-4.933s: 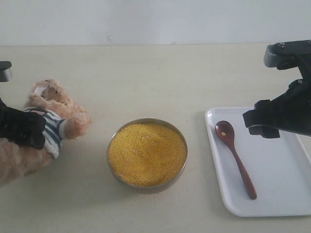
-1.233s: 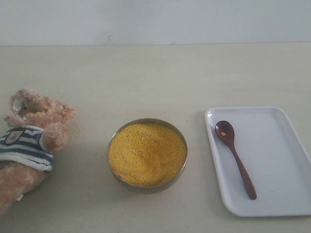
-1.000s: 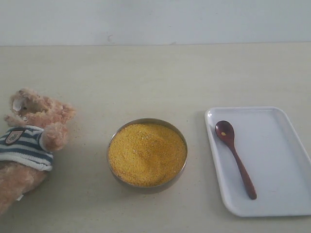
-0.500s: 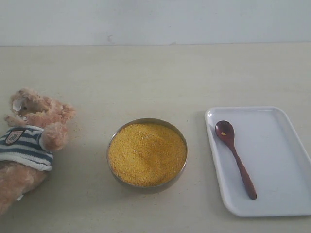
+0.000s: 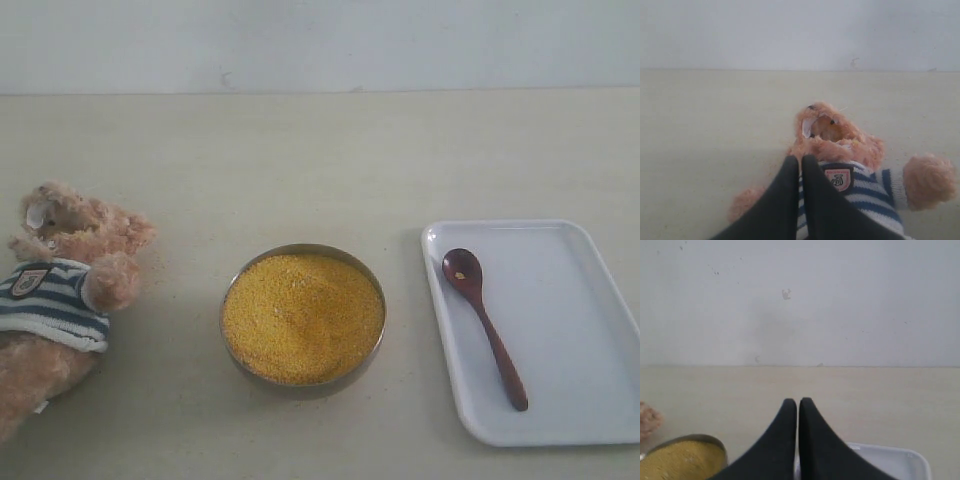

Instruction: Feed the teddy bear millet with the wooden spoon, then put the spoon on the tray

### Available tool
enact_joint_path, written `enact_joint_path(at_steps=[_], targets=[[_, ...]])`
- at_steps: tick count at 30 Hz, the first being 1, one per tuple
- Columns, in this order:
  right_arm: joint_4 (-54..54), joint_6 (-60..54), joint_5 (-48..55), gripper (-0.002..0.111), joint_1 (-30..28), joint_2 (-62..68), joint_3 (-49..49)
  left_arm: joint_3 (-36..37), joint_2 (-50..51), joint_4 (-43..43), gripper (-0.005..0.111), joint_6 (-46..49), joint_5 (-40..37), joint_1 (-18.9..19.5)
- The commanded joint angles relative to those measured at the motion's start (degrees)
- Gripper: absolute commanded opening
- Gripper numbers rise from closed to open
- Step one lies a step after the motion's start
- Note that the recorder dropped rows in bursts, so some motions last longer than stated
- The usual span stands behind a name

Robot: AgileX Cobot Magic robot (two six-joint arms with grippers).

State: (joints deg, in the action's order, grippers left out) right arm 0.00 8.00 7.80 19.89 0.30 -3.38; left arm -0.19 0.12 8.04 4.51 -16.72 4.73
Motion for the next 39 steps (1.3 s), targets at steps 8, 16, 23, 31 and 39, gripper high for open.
enact_joint_path(at_steps=[8, 16, 23, 31, 39], targets=[[0.5, -14.2, 15.4, 0.001, -10.8, -0.3, 1.2, 0.2, -0.1, 0.6, 0.004, 0.2, -0.2, 0.3], [6.0, -16.5, 13.0, 0.001, -14.1, -0.3, 3.4, 0.2, -0.1, 0.6, 0.004, 0.2, -0.2, 0.3], [6.0, -15.6, 13.0, 0.001, -14.1, -0.3, 3.4, 0.2, -0.1, 0.6, 0.004, 0.2, -0.2, 0.3], [6.0, -15.6, 13.0, 0.001, -14.1, -0.3, 3.4, 0.2, -0.1, 0.6, 0.004, 0.2, -0.2, 0.3], [6.0, -15.6, 13.0, 0.001, -14.1, -0.3, 3.4, 0.2, -0.1, 0.6, 0.004, 0.2, -0.2, 0.3]])
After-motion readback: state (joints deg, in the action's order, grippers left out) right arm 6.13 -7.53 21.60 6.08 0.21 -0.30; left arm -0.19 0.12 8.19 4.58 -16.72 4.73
